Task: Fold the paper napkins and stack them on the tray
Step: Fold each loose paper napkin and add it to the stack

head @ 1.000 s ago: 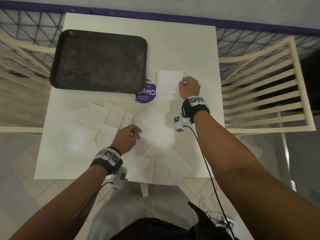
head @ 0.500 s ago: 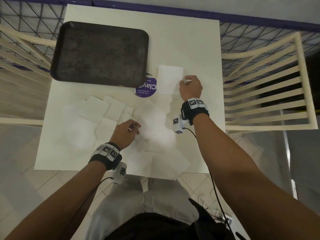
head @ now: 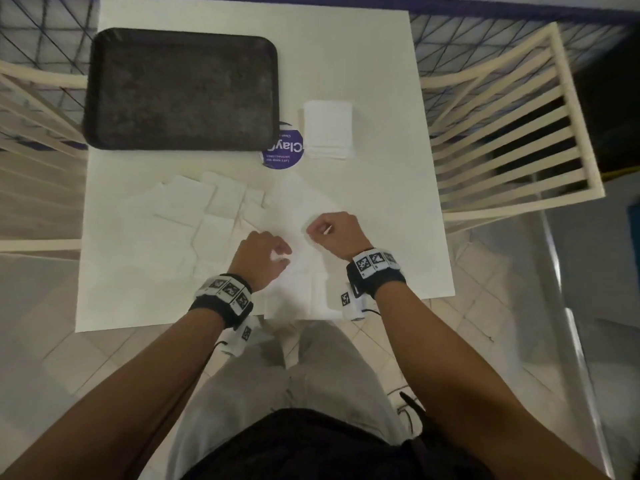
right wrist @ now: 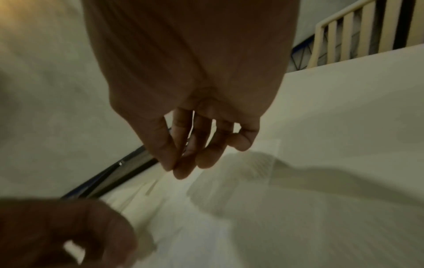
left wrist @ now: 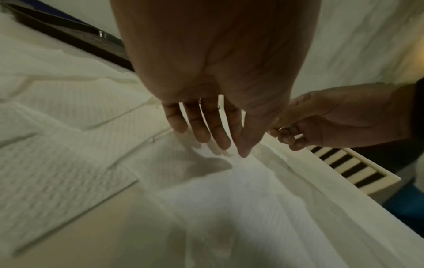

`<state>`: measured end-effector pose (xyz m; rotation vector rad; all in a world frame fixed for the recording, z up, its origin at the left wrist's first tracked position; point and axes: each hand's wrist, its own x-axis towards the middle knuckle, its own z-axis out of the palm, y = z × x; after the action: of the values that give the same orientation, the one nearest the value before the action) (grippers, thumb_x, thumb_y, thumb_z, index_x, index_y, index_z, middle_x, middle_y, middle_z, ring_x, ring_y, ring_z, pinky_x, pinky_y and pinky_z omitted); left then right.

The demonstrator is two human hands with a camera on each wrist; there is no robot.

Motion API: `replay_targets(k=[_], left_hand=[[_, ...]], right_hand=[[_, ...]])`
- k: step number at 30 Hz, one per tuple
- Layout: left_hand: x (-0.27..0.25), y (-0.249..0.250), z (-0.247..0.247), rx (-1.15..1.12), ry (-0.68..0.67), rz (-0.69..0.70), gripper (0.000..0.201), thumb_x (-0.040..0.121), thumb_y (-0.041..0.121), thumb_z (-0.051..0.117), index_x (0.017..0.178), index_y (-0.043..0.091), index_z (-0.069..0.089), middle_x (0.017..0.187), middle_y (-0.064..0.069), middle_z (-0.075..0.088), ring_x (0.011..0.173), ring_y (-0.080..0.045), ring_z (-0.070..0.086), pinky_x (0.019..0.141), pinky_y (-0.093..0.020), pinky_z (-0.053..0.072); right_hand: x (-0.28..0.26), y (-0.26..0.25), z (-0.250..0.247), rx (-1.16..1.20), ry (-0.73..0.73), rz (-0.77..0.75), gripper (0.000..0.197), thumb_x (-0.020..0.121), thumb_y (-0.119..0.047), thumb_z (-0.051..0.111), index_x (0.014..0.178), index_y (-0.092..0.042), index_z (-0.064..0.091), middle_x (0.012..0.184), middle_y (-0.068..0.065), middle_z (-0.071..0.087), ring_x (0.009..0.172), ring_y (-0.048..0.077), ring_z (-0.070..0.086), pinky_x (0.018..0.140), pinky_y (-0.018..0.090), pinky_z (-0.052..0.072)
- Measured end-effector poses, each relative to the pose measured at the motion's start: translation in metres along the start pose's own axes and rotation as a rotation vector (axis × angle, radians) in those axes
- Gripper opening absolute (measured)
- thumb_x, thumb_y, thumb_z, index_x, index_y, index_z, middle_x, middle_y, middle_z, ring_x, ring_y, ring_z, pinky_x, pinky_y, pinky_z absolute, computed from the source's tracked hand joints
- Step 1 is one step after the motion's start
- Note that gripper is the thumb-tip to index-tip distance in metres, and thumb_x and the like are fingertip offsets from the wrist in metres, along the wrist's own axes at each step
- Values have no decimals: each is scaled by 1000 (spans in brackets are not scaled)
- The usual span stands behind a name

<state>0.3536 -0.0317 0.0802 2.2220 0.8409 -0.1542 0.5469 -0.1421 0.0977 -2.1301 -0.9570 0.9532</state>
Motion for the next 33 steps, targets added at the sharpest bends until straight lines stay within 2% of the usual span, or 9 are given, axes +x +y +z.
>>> replay_targets(k=[4, 7, 11, 17, 23, 25, 28, 30, 33], left_hand=[[-6, -8, 5, 177, 8, 42, 29, 84, 34, 79, 112, 29, 73, 120, -1, 60, 115, -27, 50, 100, -43, 42], [-9, -11, 8, 178, 2, 52, 36, 83, 30, 81, 118, 26, 72, 127, -4, 55, 121, -27, 46, 103, -42, 41], [-12, -16, 9, 141, 41, 73, 38, 83, 20, 80, 120, 19, 72, 126, -6, 54, 118, -29, 47, 101, -46, 45], [-15, -17, 9, 87, 90, 63, 34, 87, 9, 70, 120, 15, 72, 125, -8, 57, 119, -31, 48, 100, -47, 47], [-10, -12, 4, 5, 103, 2, 26, 99, 10, 54, 117, 15, 71, 123, -8, 63, 120, -32, 51, 102, -48, 46], [-7, -9, 1, -20, 108, -36, 27, 103, 14, 48, 118, 14, 71, 122, -9, 66, 118, -33, 54, 101, -47, 46], [-3, -4, -7, -185, 122, -113, 31, 108, 21, 41, 119, 14, 69, 118, -6, 70, 113, -28, 62, 98, -34, 45], [-5, 7, -16, -327, 134, -172, 34, 111, 27, 38, 123, 14, 68, 122, -5, 71, 118, -25, 63, 99, -29, 43], [-8, 24, -29, -528, 116, -297, 54, 110, 49, 33, 139, 13, 62, 145, -6, 59, 137, -24, 51, 114, -31, 35]], right_hand=[[-22, 10, 22, -155, -132, 28, 15, 73, -34, 85, 82, -26, 75, 83, -12, 72, 75, -1, 65, 73, 14, 49], [-30, 13, 34, -363, -160, 37, 30, 65, -47, 86, 86, -30, 72, 89, -14, 69, 84, 5, 65, 82, 30, 54], [-39, 12, 44, -528, -178, 5, 29, 69, -45, 84, 89, -32, 68, 105, -6, 55, 100, 17, 53, 90, 38, 42], [-38, 11, 43, -554, -190, 1, 8, 79, -32, 80, 80, -27, 73, 105, -5, 51, 106, 20, 49, 86, 34, 34], [-30, 2, 20, -388, -229, 47, 10, 77, -30, 79, 75, -29, 69, 86, -15, 68, 93, 14, 64, 95, 39, 48], [-27, -4, 4, -272, -231, 65, 12, 77, -28, 80, 75, -28, 68, 83, -14, 69, 85, 10, 66, 85, 30, 50], [-21, -16, -18, -172, -244, 81, 12, 79, -25, 82, 84, -21, 71, 81, -10, 67, 78, 4, 62, 68, 15, 43], [-15, -23, -31, -121, -225, 95, 15, 80, -26, 82, 88, -18, 73, 83, -7, 69, 80, 6, 64, 68, 15, 44], [-5, -29, -44, 4, -169, 126, 17, 79, -27, 83, 90, -19, 73, 86, 0, 74, 85, 9, 65, 78, 21, 48]])
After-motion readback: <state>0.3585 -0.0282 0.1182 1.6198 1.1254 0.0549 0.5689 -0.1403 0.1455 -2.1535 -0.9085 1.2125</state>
